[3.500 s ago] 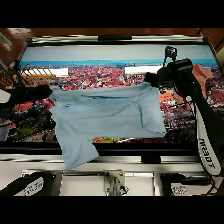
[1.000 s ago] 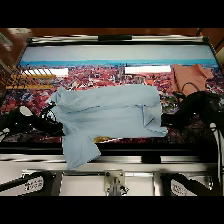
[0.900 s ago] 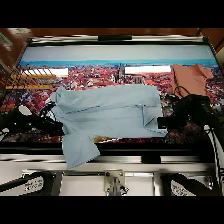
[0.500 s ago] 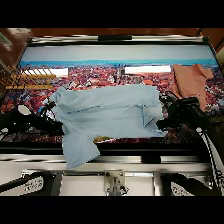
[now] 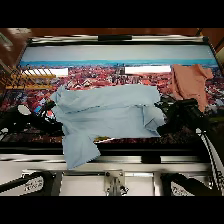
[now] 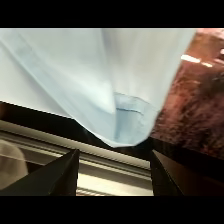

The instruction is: Fold the shirts.

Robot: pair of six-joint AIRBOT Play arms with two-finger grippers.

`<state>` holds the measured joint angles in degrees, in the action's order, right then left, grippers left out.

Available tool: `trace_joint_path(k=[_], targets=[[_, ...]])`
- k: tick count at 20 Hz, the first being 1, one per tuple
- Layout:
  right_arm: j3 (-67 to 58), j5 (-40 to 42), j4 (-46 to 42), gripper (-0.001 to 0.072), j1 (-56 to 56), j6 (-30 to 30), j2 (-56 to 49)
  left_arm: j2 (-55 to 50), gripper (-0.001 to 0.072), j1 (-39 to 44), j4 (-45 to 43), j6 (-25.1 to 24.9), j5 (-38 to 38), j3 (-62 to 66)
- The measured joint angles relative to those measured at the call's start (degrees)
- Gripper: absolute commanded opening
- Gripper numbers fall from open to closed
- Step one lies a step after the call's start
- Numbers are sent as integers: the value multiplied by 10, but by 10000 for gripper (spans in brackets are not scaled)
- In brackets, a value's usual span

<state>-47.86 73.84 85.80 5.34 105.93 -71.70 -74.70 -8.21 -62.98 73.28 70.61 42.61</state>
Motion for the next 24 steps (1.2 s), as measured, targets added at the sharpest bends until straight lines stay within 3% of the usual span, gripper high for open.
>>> trace_joint_path(k=[7,11,13,14,15,16,24], targets=[[37,-60,84,542,-120,-73,0,0,31,0,0,0,1,0],[40,-89,173,266,-158,-89,-21,0,31,0,0,0,1,0],[40,-82,200,262,-166,-99,-40,0,31,0,0,0,4,0],[39,-80,214,227,-168,-105,-49,0,31,0,0,1,5,0],[40,-77,223,79,-169,-108,-56,0,31,0,0,1,6,0],[40,-73,227,51,-171,-113,-60,0,31,0,0,1,7,0],[26,-26,203,50,-176,-108,-10,39,30,0,0,-3,15,70]])
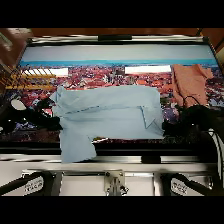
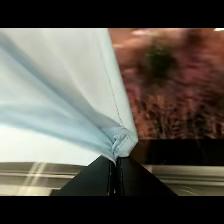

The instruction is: Fold the shirts.

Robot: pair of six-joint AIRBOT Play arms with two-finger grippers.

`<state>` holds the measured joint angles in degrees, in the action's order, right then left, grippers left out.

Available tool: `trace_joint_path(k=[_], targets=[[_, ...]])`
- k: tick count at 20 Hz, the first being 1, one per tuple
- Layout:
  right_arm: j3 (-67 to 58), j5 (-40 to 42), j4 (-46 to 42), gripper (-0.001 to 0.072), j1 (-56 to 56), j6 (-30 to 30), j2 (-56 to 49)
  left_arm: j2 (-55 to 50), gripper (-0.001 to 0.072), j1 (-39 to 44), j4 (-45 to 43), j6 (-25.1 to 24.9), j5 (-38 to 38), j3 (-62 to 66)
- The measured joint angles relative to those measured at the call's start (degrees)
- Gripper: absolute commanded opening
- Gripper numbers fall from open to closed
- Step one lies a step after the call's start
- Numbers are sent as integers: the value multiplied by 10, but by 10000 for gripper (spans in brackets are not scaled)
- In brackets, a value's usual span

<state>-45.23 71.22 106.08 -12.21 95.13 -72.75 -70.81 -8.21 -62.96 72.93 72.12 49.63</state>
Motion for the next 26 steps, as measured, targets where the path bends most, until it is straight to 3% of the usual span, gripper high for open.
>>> trace_joint_path(k=[6,10,14,17,22,26], targets=[[-177,67,13,50,1,16,169,124,31,0,47,-2,-7,252],[-378,-7,14,50,0,12,269,204,31,0,99,-2,-97,461],[-509,-107,14,50,0,0,323,261,31,0,121,-2,-178,579],[-547,-132,9,50,0,-1,340,278,31,0,98,5,-149,607],[-566,-72,-38,50,0,9,356,293,31,0,-8,39,-28,622],[-570,-50,-71,50,0,22,392,332,31,0,-16,51,10,625]])
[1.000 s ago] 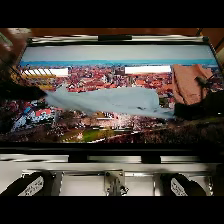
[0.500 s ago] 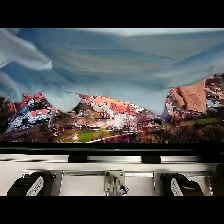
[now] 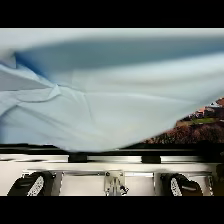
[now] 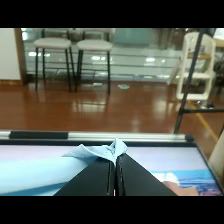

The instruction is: Fold the shirts.

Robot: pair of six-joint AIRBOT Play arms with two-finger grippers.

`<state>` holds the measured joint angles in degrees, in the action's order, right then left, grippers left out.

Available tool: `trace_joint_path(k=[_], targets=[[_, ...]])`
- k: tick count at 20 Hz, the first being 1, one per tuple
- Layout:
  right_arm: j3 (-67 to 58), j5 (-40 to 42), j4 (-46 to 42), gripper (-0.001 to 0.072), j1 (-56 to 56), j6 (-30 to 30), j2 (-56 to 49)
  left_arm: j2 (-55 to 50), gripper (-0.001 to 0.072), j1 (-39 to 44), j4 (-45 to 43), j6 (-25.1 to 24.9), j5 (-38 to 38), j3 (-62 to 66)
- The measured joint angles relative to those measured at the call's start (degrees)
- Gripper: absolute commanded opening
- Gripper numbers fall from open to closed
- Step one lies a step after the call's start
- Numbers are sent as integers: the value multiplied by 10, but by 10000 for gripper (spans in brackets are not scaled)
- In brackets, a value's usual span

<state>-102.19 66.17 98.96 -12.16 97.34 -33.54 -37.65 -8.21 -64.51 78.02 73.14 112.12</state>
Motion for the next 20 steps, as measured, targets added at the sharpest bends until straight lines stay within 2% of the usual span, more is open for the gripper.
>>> trace_joint_path(k=[6,8,10,15,18,20], targets=[[-1,11,-16,50,0,5,42,59,31,0,1,40,20,1],[-1,20,-21,50,0,5,39,63,31,0,-22,45,37,-1],[-1,61,-26,50,0,3,17,55,31,0,-55,47,74,-18],[27,188,-25,50,1,-11,-105,1,31,1,-85,29,125,-151],[78,212,-15,50,1,-23,-210,-75,31,2,-90,14,102,-246],[107,196,-2,50,4,-29,-288,-146,30,4,-99,5,69,-283]])
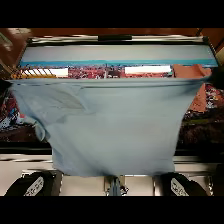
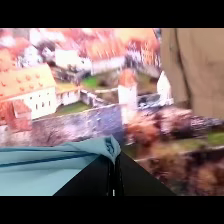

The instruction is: Fold the shirts.

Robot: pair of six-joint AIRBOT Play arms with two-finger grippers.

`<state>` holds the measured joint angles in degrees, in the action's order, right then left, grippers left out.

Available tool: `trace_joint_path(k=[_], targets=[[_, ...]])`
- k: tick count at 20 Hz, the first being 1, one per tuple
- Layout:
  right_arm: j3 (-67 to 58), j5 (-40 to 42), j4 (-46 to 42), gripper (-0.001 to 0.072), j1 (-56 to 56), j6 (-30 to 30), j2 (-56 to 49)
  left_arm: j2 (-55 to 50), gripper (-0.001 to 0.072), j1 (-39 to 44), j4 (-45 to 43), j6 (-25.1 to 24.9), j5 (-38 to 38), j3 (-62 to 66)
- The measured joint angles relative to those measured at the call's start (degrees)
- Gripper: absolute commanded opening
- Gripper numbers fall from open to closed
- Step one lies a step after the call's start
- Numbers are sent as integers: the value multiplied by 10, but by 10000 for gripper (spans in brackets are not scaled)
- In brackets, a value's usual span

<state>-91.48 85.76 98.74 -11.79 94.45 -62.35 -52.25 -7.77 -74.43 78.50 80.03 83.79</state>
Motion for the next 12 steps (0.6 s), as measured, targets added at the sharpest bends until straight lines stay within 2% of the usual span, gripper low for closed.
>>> trace_joint_path(k=[5,8,12], targets=[[27,-156,38,50,32,-9,-188,-205,31,8,14,-12,-98,-5],[31,-278,52,50,49,-20,-259,-308,30,9,35,-13,-157,27],[33,-422,61,50,56,-52,-321,-395,30,10,72,-14,-251,55]])
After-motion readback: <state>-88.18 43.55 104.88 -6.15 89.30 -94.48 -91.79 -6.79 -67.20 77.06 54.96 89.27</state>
